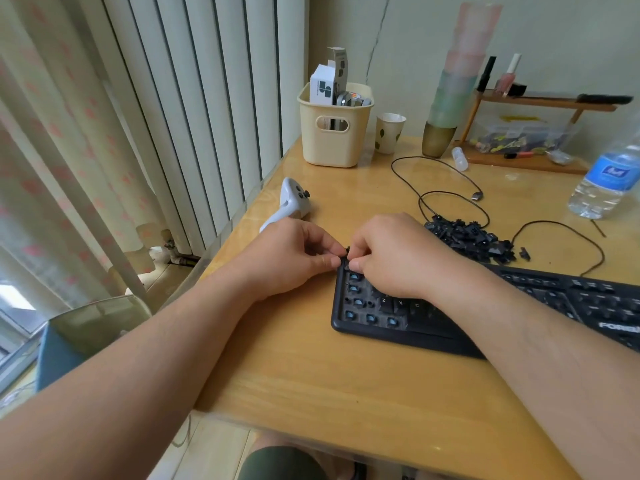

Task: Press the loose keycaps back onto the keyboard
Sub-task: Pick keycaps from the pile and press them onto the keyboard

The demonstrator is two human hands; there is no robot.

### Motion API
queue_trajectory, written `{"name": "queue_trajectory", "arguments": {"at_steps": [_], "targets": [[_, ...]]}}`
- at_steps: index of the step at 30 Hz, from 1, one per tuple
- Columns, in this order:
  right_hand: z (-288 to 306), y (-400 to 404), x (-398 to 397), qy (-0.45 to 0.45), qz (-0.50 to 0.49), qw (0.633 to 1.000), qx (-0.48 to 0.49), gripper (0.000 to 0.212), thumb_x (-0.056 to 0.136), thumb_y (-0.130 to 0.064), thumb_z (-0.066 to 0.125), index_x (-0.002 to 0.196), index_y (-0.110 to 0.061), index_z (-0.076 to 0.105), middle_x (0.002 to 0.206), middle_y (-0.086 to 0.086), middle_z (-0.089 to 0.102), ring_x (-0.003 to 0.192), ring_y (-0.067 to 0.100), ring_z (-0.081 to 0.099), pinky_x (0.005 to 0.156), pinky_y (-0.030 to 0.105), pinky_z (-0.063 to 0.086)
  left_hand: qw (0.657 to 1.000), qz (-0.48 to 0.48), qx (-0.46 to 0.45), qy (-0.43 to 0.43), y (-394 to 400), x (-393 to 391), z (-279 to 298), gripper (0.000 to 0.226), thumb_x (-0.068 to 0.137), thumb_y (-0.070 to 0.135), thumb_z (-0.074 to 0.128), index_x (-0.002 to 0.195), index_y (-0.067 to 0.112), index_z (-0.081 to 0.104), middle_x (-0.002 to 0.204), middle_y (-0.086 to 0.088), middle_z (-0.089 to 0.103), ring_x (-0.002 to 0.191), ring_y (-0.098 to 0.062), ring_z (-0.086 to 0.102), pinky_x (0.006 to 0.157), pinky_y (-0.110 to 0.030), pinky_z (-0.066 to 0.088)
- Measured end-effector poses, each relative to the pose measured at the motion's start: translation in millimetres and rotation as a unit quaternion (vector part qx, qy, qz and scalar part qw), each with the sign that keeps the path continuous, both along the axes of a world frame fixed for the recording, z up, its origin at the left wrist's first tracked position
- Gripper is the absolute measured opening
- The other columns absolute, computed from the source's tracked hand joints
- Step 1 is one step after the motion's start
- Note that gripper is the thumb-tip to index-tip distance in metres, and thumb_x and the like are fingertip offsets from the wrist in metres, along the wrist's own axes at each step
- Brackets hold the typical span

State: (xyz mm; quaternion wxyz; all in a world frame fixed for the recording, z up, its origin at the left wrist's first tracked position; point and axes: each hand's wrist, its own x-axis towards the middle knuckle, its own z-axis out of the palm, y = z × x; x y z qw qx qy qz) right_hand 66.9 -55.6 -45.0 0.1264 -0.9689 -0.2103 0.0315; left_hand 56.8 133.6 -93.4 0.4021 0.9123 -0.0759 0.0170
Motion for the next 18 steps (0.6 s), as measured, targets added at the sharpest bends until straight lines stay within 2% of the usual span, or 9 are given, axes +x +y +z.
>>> {"name": "queue_trajectory", "arguments": {"at_steps": [3, 6, 10, 13, 16, 18], "targets": [[1.6, -0.6, 9.8, 0.054, -0.045, 0.995, 0.072, 0.009, 0.088, -0.034, 0.080, 0.081, -0.029, 0.078, 0.089, -0.012, 0.069, 0.083, 0.006, 0.061, 0.066, 0.024, 0.046, 1.000, 0.000, 0.000, 0.001, -0.1, 0.6, -0.5, 0.008, 0.092, 0.036, 0.078, 0.099, 0.040, 0.079, 0.092, 0.021, 0.074, 0.088, 0.008, 0.064, 0.081, -0.015, 0.050], [4.4, 0.3, 18.0, 0.105, -0.078, 0.985, 0.112, 0.013, 0.081, -0.033, 0.087, 0.075, -0.026, 0.078, 0.083, -0.010, 0.073, 0.082, 0.009, 0.066, 0.064, 0.026, 0.046, 1.000, 0.004, 0.000, 0.002, 0.1, 1.5, -1.1, 0.008, 0.091, 0.037, 0.078, 0.098, 0.040, 0.079, 0.091, 0.021, 0.074, 0.087, 0.008, 0.064, 0.077, -0.013, 0.048], [8.7, 5.8, 20.3, 0.101, -0.068, 0.991, 0.050, 0.014, 0.082, -0.033, 0.086, 0.080, -0.026, 0.074, 0.085, -0.008, 0.070, 0.081, 0.010, 0.064, 0.061, 0.026, 0.043, 1.000, 0.009, 0.001, -0.001, 0.0, 2.0, -2.1, 0.008, 0.091, 0.036, 0.079, 0.097, 0.040, 0.080, 0.086, 0.023, 0.072, 0.082, 0.011, 0.061, 0.068, -0.004, 0.043], [9.5, 9.8, 17.5, 0.063, -0.044, 0.997, -0.002, 0.017, 0.084, -0.033, 0.083, 0.081, -0.026, 0.067, 0.087, -0.007, 0.066, 0.078, 0.008, 0.059, 0.057, 0.024, 0.040, 1.000, 0.008, -0.005, -0.004, -0.2, 2.4, -2.9, 0.007, 0.091, 0.034, 0.079, 0.096, 0.039, 0.080, 0.085, 0.022, 0.071, 0.081, 0.010, 0.061, 0.067, -0.005, 0.042], [7.9, 8.5, 16.2, 0.061, -0.037, 0.997, -0.001, 0.016, 0.086, -0.032, 0.081, 0.081, -0.026, 0.067, 0.087, -0.007, 0.066, 0.079, 0.009, 0.059, 0.057, 0.024, 0.040, 1.000, 0.009, -0.006, -0.001, 0.1, 2.0, -3.0, 0.007, 0.091, 0.034, 0.079, 0.097, 0.039, 0.079, 0.088, 0.022, 0.072, 0.083, 0.009, 0.062, 0.071, -0.009, 0.043], [8.9, 6.0, 19.4, 0.100, -0.055, 0.993, 0.023, 0.015, 0.087, -0.033, 0.081, 0.084, -0.024, 0.070, 0.089, -0.004, 0.068, 0.082, 0.012, 0.061, 0.061, 0.026, 0.043, 1.000, 0.010, -0.004, -0.001, 0.2, 1.5, -2.7, 0.007, 0.091, 0.035, 0.079, 0.097, 0.039, 0.079, 0.087, 0.024, 0.072, 0.084, 0.009, 0.062, 0.072, -0.009, 0.044]]}}
